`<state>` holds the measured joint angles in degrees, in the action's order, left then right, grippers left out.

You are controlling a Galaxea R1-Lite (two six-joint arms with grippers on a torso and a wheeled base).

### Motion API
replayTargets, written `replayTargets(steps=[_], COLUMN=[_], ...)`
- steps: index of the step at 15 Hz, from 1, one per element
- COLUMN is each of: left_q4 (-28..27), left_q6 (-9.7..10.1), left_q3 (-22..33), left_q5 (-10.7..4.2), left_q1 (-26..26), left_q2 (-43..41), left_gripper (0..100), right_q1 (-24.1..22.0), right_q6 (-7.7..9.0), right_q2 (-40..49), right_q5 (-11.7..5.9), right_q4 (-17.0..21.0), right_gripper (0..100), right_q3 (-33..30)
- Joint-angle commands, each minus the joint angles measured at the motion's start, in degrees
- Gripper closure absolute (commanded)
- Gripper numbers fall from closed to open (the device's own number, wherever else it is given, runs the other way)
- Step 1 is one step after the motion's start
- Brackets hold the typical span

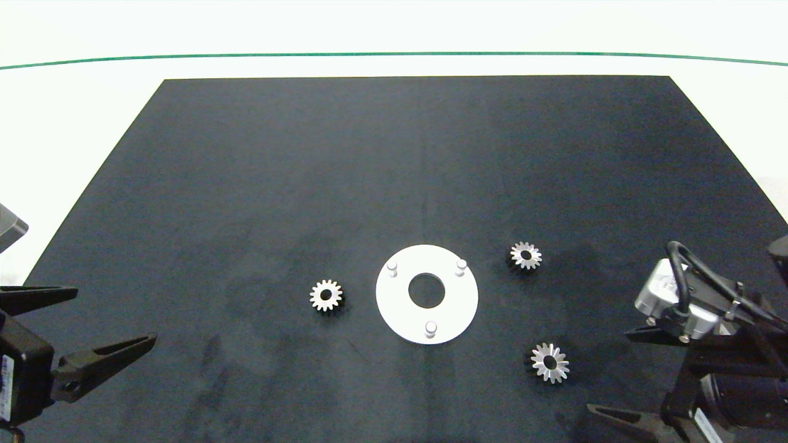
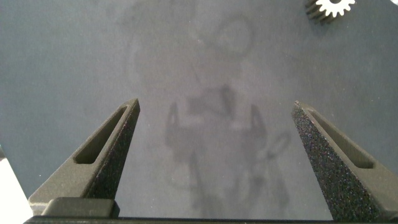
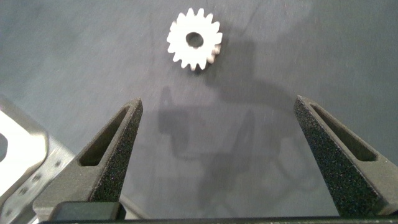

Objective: Install three planetary gears onto the carrier pins

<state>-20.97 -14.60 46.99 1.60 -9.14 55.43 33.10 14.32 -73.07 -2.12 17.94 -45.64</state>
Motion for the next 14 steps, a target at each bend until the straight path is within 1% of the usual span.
replayTargets(steps=[1,2,3,4,5,7,8,9,11,13,14], left_q4=[-0.13,-0.13,-0.13,-0.13,-0.13,-0.13,-0.13,-0.13,-0.13,-0.13,-0.13], left_q6=[-0.07,-0.07,-0.07,-0.07,-0.07,-0.07,-0.07,-0.07,-0.07,-0.07,-0.07], left_q3=[-0.06,-0.06,-0.15,-0.15,-0.15,0.03,0.11,0.2,0.2,0.2,0.2], left_q5=[0.07,0.07,-0.01,0.07,-0.01,-0.01,-0.01,-0.01,-0.01,-0.01,-0.01], left_q1=[-0.09,-0.09,-0.17,-0.17,-0.17,-0.17,-0.09,0.0,0.0,-0.09,-0.09], left_q2=[-0.24,-0.24,-0.15,-0.15,-0.15,-0.24,-0.24,-0.32,-0.24,-0.15,-0.15], left_gripper=[0,0,0,0,0,0,0,0,0,0,0], right_q1=[1.71,1.97,3.03,3.38,3.99,6.8,7.77,8.3,8.3,8.3,8.39], right_q6=[-0.09,-0.35,-1.14,-1.23,-1.23,-1.32,-1.4,-1.4,-1.58,-1.67,-1.67], right_q2=[-5.42,-5.77,-5.86,-5.86,-6.03,-6.21,-7.17,-8.67,-11.83,-13.24,-14.12], right_q5=[-1.57,-1.57,-1.83,-2.27,-3.59,-6.14,-7.63,-8.69,-9.04,-8.95,-9.04], right_q4=[-1.07,-1.86,-2.65,-2.74,-2.74,-2.65,-2.83,-3.27,-4.67,-5.99,-7.4], right_gripper=[0,0,0,0,0,0,0,0,0,0,0], right_q3=[0.03,0.03,0.03,0.03,0.03,0.11,-0.06,-0.59,-1.38,-1.47,-1.47])
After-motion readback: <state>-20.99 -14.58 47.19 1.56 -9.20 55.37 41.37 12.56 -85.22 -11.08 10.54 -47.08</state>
